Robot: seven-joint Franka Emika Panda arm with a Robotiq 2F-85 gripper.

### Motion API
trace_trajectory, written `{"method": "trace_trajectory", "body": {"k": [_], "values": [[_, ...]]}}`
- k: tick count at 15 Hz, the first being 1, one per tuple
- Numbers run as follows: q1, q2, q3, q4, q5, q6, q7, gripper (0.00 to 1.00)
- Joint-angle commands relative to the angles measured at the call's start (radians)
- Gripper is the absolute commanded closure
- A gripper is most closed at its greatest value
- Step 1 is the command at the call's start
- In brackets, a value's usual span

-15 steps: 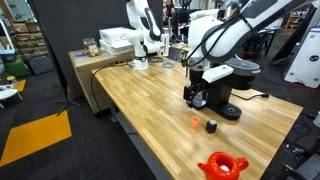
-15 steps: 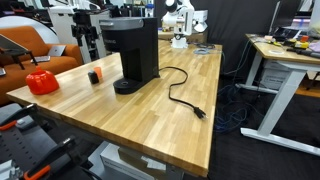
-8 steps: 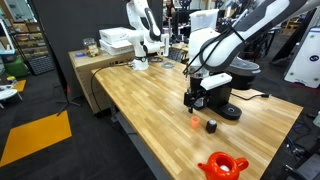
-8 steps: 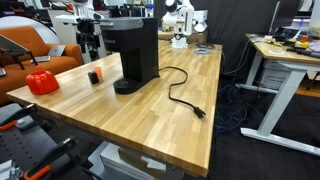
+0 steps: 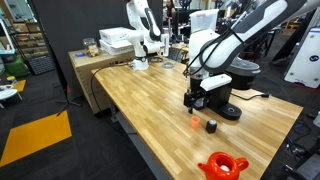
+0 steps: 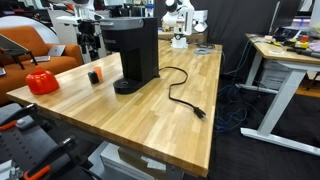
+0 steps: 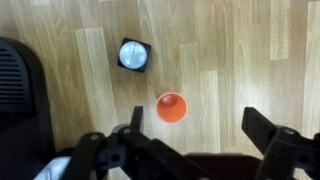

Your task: Move the peach cup forward

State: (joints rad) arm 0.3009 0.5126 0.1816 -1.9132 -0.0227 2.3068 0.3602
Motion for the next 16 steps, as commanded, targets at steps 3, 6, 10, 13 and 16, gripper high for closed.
{"method": "trace_trajectory", "body": {"k": [3,6,10,13,16], "values": [[0.037,0.072,-0.036,0.066,-0.011,-0.006,0.011,0.0],[0.056,0.148,-0.058,0.115,-0.019,-0.018,0.02,0.0],[0.059,0.226,-0.067,0.172,0.004,-0.037,0.019,0.0],[0.057,0.253,-0.073,0.208,0.009,-0.048,0.022,0.0],[0.052,0.264,-0.08,0.224,0.011,-0.053,0.023,0.03]]}}
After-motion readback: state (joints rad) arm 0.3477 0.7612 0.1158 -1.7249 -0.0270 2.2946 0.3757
